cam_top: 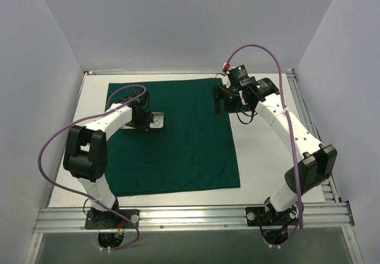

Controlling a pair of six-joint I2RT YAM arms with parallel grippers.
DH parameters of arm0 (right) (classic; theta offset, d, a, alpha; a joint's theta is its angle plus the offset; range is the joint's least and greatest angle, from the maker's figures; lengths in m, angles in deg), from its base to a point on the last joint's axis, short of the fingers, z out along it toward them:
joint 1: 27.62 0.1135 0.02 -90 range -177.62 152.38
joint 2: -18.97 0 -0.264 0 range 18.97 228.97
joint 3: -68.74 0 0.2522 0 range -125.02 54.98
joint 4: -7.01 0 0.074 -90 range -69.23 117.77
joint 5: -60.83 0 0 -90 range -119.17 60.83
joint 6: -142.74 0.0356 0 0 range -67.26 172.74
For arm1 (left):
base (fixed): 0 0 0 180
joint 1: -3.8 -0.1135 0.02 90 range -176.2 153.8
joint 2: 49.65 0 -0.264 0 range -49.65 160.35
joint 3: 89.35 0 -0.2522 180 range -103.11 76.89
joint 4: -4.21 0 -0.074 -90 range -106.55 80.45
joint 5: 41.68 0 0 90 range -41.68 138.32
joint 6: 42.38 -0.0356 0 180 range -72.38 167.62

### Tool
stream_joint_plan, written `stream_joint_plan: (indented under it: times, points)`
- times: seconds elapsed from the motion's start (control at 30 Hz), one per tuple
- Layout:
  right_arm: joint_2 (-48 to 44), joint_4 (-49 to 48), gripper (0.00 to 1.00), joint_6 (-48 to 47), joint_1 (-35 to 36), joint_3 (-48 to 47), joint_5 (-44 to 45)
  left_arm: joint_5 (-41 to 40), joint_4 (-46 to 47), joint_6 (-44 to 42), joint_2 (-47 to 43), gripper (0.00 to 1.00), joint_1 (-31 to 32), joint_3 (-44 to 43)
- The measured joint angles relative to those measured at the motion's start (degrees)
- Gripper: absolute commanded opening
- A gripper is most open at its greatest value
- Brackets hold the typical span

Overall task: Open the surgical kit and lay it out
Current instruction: Pick up the container from the surgical kit.

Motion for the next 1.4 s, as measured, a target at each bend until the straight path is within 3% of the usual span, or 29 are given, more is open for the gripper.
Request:
stream_joint_plan:
  times: [0.83,1.2,1.4]
  points:
    - [0.2,1.5,0.81,-0.4,-1.1,0.0,-0.7,2.9,3.5,0.7,5.2,0.25,-2.0,1.1]
    - [0.2,1.6,0.81,-0.4,-1.4,0.0,-0.7,3.3,3.5,0.0,5.8,0.02,-2.7,1.0]
    - [0.3,1.6,0.81,-0.4,-1.4,0.0,-0.7,2.8,2.1,-1.7,5.8,0.02,-2.8,-0.1]
